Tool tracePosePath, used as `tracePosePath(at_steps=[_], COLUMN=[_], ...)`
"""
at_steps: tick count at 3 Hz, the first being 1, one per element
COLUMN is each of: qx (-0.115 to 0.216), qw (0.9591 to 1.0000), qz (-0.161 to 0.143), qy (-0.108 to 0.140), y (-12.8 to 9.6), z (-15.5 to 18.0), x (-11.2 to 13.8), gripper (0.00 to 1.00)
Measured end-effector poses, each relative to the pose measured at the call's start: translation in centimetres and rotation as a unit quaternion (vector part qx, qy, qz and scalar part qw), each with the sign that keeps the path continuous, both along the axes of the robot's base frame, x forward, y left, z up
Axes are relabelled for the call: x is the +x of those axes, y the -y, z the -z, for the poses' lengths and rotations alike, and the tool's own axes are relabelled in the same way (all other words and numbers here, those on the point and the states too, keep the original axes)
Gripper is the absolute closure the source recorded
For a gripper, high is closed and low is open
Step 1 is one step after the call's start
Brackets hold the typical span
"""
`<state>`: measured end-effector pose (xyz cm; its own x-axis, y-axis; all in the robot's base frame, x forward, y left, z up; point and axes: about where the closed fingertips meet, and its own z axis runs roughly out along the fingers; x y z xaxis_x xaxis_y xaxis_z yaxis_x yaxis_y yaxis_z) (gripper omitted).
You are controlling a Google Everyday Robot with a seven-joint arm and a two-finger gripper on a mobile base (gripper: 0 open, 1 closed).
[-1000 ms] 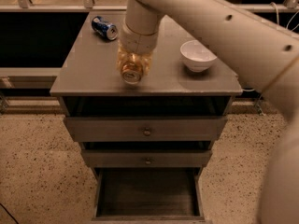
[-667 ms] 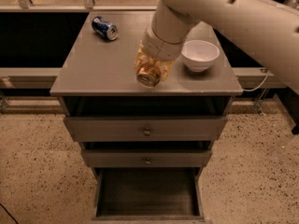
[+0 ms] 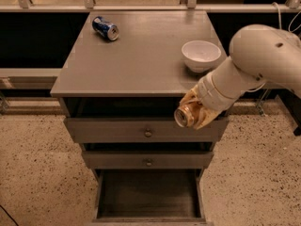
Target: Place orange can into bottom drawer
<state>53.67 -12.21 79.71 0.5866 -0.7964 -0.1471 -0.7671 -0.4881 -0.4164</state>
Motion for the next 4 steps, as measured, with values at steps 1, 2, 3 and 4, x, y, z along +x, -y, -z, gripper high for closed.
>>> tracePosePath(at_steps=[1, 2, 3, 4], qx=[0.016, 0.016, 0.074, 0.193], qw=[0.9988, 0.9988, 0.9915, 0.9519], qz=[0.043, 0.043, 0.086, 0.168], qy=[-0.020, -0.020, -0.064, -0.168], y=[0.2, 0.2, 0.8, -0.4], z=[0.2, 0.2, 2.1, 9.5], x=[-0.4, -0.4, -2.3, -6.5], gripper=[1.00, 1.00, 1.00, 1.00])
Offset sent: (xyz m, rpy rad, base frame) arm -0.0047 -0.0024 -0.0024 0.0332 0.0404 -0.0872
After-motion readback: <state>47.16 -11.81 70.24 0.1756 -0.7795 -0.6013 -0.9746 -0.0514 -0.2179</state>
